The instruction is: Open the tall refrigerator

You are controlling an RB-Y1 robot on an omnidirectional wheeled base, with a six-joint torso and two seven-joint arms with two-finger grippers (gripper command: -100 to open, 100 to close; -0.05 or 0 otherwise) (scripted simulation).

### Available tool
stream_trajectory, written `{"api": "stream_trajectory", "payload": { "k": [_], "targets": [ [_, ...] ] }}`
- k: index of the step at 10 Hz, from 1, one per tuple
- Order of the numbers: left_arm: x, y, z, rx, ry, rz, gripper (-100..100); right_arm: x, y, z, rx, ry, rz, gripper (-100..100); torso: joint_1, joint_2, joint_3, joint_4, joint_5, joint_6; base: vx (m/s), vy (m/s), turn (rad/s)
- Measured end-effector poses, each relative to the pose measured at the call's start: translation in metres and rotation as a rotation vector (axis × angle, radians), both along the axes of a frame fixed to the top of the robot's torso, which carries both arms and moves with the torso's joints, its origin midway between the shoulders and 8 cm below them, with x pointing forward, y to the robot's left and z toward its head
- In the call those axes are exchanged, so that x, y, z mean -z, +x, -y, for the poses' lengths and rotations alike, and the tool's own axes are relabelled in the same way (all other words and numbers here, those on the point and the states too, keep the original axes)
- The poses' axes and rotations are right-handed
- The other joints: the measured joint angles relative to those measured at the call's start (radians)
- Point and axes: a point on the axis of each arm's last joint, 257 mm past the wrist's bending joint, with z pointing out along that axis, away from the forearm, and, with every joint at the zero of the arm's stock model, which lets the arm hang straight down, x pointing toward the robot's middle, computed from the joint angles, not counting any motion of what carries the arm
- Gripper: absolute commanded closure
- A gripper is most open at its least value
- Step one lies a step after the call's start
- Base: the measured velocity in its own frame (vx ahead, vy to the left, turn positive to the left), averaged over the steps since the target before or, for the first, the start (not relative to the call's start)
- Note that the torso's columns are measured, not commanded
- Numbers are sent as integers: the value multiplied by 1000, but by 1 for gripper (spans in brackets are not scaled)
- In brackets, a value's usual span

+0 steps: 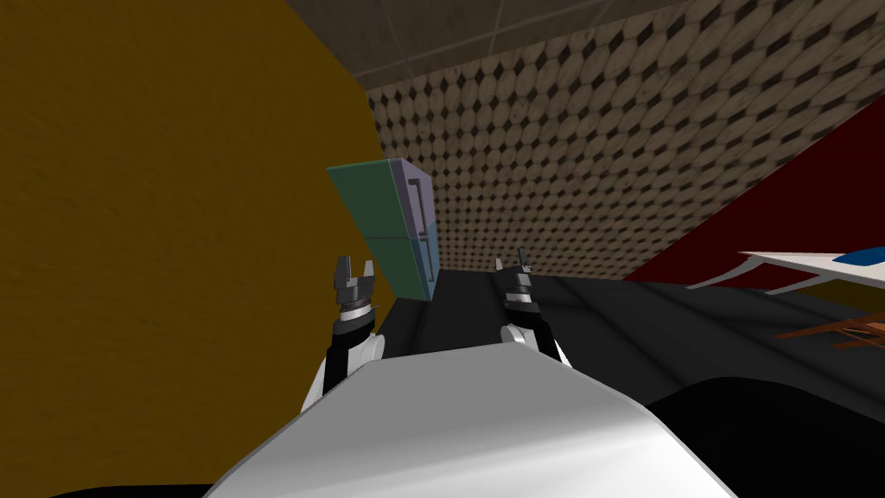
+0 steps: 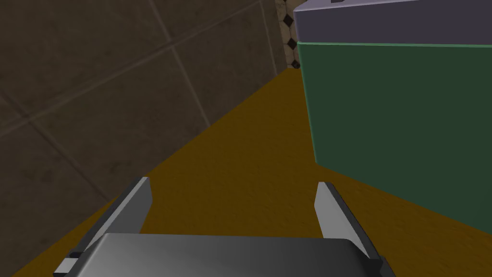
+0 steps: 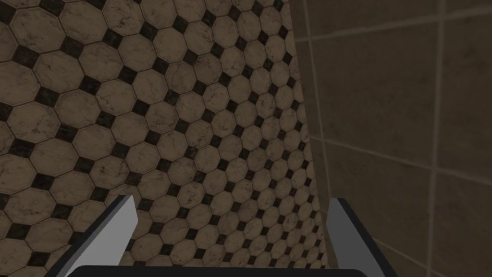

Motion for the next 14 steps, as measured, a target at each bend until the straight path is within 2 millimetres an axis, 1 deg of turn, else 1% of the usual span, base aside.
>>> {"api": "stream_trajectory", "payload": {
  "k": [1, 2, 9, 10, 11, 14],
  "targets": [
    [0, 0, 0, 0, 0, 0, 0, 0, 0, 0, 0, 0, 0, 0, 0, 40, -82, 41, 0, 0, 0, 0, 0],
    [0, 0, 0, 0, 0, 0, 0, 0, 0, 0, 0, 0, 0, 0, 0, 104, -209, 105, 0, 0, 0, 0, 0],
    [0, 0, 0, 0, 0, 0, 0, 0, 0, 0, 0, 0, 0, 0, 0, 618, -1234, 617, 0, 0, 0, 0, 0],
    [0, 0, 0, 0, 0, 0, -100, 0, 0, 0, 0, 0, 0, 0, 0, 691, -1382, 691, 0, 0, 45, -3, -7],
    [-1, 2, 2, 11, 18, -8, -100, 0, 0, 0, 0, 0, 0, 0, 0, 723, -1452, 724, 0, 0, 85, -8, -9],
    [0, 11, 6, 35, 51, -48, -100, 0, 0, 0, 0, 0, 0, 0, -1, 736, -1477, 737, 0, 0, 110, -24, -8]
  ]
}}
